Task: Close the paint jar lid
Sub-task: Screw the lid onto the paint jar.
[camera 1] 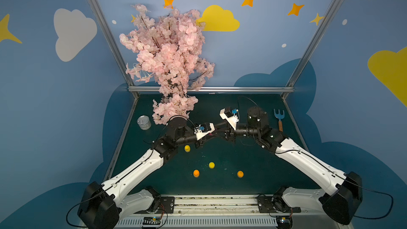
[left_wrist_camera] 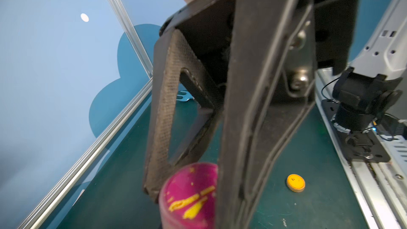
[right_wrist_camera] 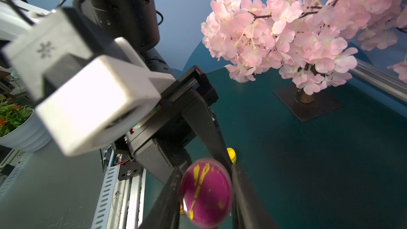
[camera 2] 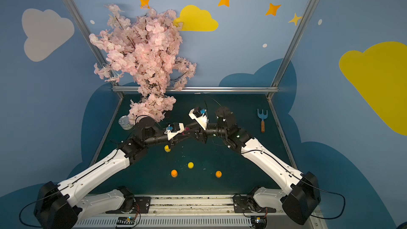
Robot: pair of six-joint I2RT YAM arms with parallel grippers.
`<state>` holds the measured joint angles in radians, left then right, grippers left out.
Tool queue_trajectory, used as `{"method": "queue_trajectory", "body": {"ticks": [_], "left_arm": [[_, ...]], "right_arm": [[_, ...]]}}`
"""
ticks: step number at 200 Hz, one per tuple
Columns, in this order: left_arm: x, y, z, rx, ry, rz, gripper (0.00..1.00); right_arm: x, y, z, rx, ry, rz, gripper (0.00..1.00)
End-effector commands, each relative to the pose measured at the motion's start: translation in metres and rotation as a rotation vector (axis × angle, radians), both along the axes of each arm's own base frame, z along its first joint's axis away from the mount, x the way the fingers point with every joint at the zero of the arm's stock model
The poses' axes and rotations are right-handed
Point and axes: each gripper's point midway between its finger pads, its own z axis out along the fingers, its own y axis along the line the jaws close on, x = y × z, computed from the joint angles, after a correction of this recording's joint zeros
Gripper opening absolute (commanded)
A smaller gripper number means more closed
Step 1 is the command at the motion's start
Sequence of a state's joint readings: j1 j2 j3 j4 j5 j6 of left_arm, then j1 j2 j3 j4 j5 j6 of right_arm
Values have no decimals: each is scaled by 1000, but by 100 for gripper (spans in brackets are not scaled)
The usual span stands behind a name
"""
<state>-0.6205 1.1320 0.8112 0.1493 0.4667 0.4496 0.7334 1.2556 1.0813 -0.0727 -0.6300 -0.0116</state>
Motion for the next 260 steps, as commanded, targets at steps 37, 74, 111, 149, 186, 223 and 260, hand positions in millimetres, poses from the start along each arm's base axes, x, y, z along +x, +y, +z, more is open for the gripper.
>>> {"method": "queue_trajectory", "body": {"ticks": [37, 74, 111, 149, 186, 223, 260], "left_arm": [[17, 2, 54, -87, -317, 153, 10], [22, 8, 70, -118, -418, 208, 10], [23, 12, 80, -168, -483, 239, 10], [13, 7, 70, -146, -509, 175, 11], [-1, 0, 47, -61, -499, 87, 11], [-4, 5, 20, 31, -378, 82, 11], [-8, 13, -10, 59, -218, 111, 11]], "right_arm": [[29, 6, -14, -49, 190, -208, 0], [41, 4, -23, -78, 276, -296, 0], [55, 2, -38, -120, 396, -398, 0], [71, -9, -53, -126, 526, -526, 0], [85, -22, -59, -100, 626, -585, 0], [94, -48, -51, -44, 593, -602, 0], [83, -69, -40, -23, 369, -578, 38]]}}
